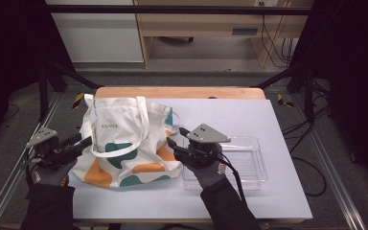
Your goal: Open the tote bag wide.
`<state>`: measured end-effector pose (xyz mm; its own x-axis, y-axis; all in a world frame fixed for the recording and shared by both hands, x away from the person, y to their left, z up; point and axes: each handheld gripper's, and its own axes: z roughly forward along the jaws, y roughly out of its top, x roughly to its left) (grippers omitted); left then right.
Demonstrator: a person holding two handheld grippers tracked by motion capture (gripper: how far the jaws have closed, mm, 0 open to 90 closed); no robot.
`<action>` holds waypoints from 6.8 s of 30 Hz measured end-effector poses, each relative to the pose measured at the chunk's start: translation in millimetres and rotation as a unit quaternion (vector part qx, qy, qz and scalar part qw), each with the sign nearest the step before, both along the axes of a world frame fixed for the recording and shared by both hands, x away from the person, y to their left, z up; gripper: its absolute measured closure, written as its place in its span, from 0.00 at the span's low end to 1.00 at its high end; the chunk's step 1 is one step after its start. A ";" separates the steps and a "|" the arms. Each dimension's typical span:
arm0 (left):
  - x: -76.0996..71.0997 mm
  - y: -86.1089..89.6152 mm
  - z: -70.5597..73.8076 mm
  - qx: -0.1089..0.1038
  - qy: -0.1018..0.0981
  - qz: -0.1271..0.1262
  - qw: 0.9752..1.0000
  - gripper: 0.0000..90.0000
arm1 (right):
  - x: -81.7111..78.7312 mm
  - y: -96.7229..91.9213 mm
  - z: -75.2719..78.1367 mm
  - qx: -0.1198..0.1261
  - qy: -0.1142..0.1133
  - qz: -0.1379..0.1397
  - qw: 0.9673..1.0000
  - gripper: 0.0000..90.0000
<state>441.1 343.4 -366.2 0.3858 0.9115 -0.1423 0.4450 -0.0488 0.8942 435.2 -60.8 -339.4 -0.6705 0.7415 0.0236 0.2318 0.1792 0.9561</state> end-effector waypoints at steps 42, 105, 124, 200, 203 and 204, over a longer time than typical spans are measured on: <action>6.8 -9.3 -3.5 0.008 0.011 0.017 1.000 0.52 | 37.0 80.5 10.5 0.022 0.032 0.015 0.999 0.55; -11.4 -11.7 -0.9 0.024 -0.006 -0.026 0.999 0.71 | 8.2 76.7 -3.7 0.015 0.043 0.072 0.996 0.93; -5.7 -19.6 3.0 0.044 -0.015 -0.025 0.999 0.98 | -11.5 75.9 -26.5 0.016 0.055 0.106 0.993 0.91; -55.6 -4.8 30.1 0.004 -0.086 -0.020 0.996 0.90 | -4.0 100.7 -28.7 0.005 0.055 0.116 0.992 1.00; -53.9 -15.8 31.8 0.019 -0.086 -0.034 0.996 0.94 | -6.2 102.9 -33.1 0.005 0.060 0.119 0.991 1.00; -52.4 -19.6 31.8 0.022 -0.085 -0.038 0.995 0.96 | -6.9 103.7 -34.4 0.004 0.061 0.120 0.991 1.00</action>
